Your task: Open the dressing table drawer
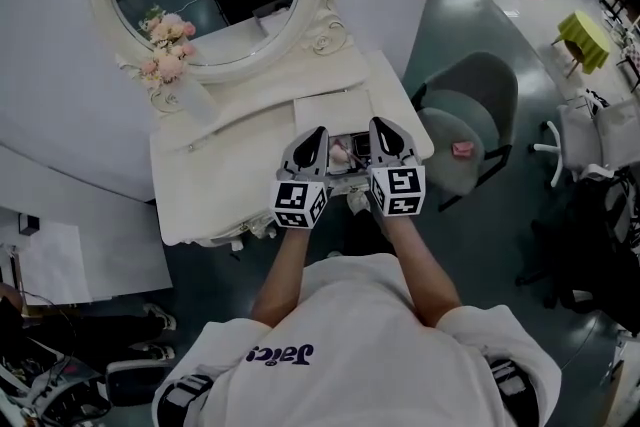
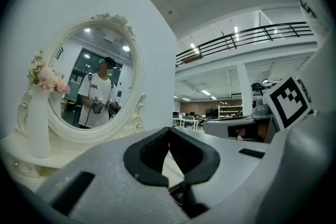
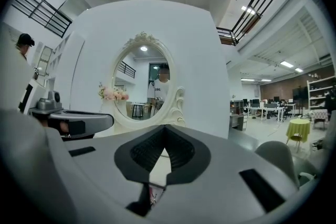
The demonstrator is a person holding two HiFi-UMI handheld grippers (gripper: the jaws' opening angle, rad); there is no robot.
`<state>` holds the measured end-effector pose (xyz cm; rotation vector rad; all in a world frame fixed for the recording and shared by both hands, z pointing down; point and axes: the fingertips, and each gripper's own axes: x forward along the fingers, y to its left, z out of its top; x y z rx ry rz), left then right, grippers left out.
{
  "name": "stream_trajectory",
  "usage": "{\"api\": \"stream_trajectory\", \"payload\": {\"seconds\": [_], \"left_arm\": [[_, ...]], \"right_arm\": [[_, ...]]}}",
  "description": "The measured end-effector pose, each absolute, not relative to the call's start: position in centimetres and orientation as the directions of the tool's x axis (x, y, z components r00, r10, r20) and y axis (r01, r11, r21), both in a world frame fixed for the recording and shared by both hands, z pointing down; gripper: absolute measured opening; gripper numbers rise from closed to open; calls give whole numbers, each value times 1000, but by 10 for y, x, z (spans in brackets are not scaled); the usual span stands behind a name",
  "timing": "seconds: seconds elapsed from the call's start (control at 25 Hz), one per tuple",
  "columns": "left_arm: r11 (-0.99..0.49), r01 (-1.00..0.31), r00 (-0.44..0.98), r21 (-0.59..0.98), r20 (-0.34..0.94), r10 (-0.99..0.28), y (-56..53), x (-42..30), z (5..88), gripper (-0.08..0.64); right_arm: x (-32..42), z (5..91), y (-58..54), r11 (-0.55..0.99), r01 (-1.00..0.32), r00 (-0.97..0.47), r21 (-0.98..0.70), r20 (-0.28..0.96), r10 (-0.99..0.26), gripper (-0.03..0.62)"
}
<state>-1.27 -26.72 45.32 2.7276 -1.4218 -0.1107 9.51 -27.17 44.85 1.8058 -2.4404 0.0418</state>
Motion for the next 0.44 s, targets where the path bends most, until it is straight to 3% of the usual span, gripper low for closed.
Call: {"api": "stream_trajectory", "payload": {"seconds": [0.44], "left_arm": [[-566,-819,568,93,-12,-823,-268,-21,464,15]], "right_arm": [[90,460,-272,290,-957,-285,27,120,-951,9]]}}
